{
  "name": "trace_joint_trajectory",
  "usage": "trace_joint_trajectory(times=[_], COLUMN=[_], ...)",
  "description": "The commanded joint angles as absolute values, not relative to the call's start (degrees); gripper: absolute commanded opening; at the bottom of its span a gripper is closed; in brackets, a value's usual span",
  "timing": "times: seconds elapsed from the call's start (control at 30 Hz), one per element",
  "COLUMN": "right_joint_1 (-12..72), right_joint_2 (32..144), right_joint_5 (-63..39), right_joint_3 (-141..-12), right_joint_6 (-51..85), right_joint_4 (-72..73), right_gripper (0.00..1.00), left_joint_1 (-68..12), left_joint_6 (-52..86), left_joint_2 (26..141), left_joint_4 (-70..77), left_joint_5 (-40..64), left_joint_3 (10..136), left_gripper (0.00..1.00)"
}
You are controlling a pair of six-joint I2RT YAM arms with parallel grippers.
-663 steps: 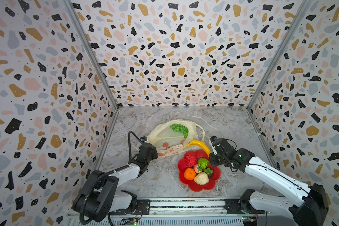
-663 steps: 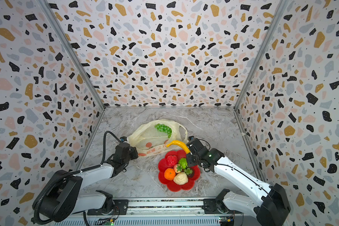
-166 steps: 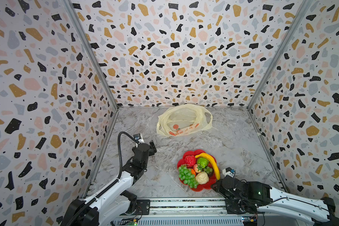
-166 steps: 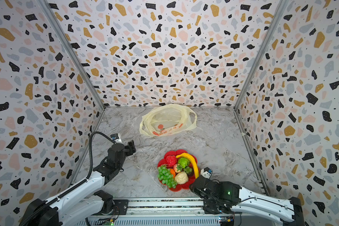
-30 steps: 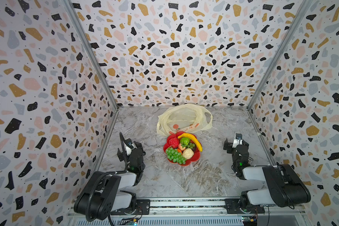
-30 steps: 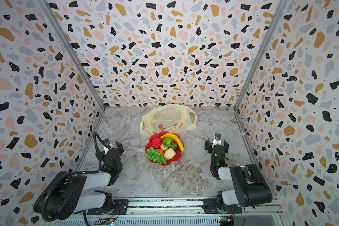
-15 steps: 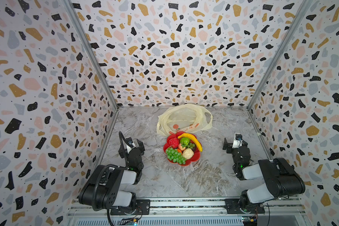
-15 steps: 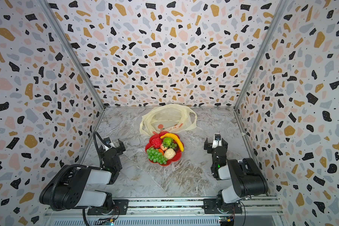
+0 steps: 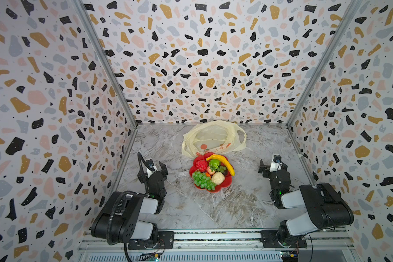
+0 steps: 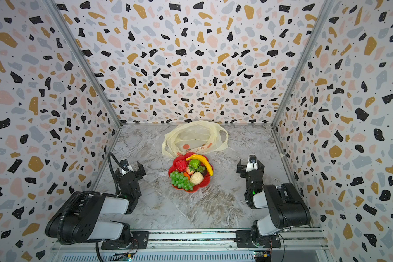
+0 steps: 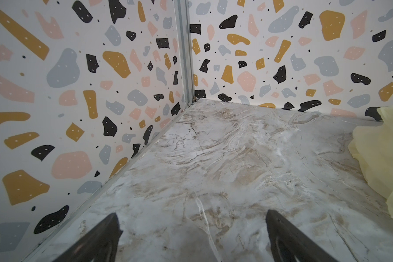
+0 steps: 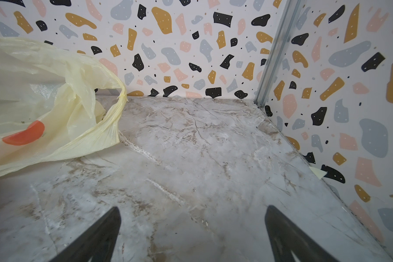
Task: Take fruits out of the plastic bag
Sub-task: Reset both arms
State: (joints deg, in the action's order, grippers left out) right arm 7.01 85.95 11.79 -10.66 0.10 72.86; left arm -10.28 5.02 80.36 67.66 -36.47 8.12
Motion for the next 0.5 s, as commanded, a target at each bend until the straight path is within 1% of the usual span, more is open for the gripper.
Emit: trace_joint_trajectory(times=[0.0, 0.47], right_joint_1=[6.8, 6.4], right_joint_2=[85.5, 85.5], right_joint_5=[11.7, 11.1], right_joint_3=[-10.7, -11.0], right_joint_6=[0.4, 0.5], right_joint_4=[74.0, 73.4], right_gripper=[0.99, 0.99], left_joint_1=[-10.0, -10.0], left_joint_6=[4.5, 4.5], left_joint_2=[79.7, 79.8], left_joint_4=[71.5, 71.5], left_joint_5=[-36.6, -36.6], left_joint_3=[7.5, 7.5], left_gripper=[1.00, 0.99])
